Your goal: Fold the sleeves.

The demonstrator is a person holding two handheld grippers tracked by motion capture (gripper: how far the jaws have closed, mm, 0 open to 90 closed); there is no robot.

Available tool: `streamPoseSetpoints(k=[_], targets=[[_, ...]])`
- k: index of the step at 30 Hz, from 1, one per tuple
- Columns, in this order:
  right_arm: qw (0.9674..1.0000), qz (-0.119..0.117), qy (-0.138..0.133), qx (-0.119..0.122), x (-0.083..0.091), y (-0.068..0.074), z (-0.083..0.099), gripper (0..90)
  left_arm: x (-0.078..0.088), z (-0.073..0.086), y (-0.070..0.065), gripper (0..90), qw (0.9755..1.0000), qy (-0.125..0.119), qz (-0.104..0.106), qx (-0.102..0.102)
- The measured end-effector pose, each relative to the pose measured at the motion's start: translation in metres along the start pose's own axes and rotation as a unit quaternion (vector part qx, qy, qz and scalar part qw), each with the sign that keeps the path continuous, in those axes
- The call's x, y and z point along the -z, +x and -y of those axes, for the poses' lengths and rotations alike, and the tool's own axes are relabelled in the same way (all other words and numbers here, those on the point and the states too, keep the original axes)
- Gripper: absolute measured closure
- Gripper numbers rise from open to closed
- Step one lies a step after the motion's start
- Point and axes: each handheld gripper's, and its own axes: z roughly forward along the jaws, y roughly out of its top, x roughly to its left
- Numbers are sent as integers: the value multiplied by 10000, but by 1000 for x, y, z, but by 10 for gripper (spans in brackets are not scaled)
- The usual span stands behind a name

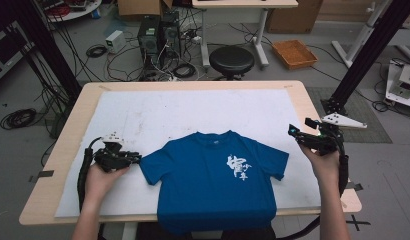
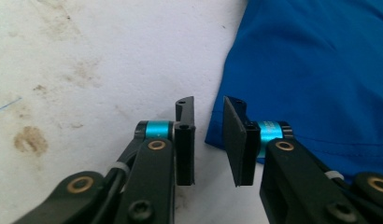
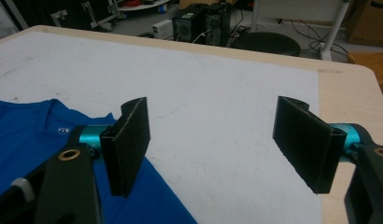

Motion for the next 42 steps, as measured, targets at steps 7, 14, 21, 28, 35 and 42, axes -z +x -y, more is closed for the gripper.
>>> streamPoseSetpoints(k=[7,14,21,28,35,42], targets=[[10000,25,0,6,0,-1,0,274,-1,0,-4,867,10000,16,-20,-32],[10000,48,-26,-36,1,-2,0,275,7,-4,-4,882,9991,-335,211,172],[9999,45,-93,-37,3,-4,-1,276,20,-24,-19,883,9943,-716,706,359],[9999,104,-65,-34,4,-7,0,276,7,-51,-52,883,9811,-1071,1492,605],[9998,200,-45,56,5,-5,-1,278,-21,-72,-85,883,9770,-1096,1727,604],[9997,235,-29,58,4,-6,0,278,-51,-82,-105,883,9767,-954,1859,488]])
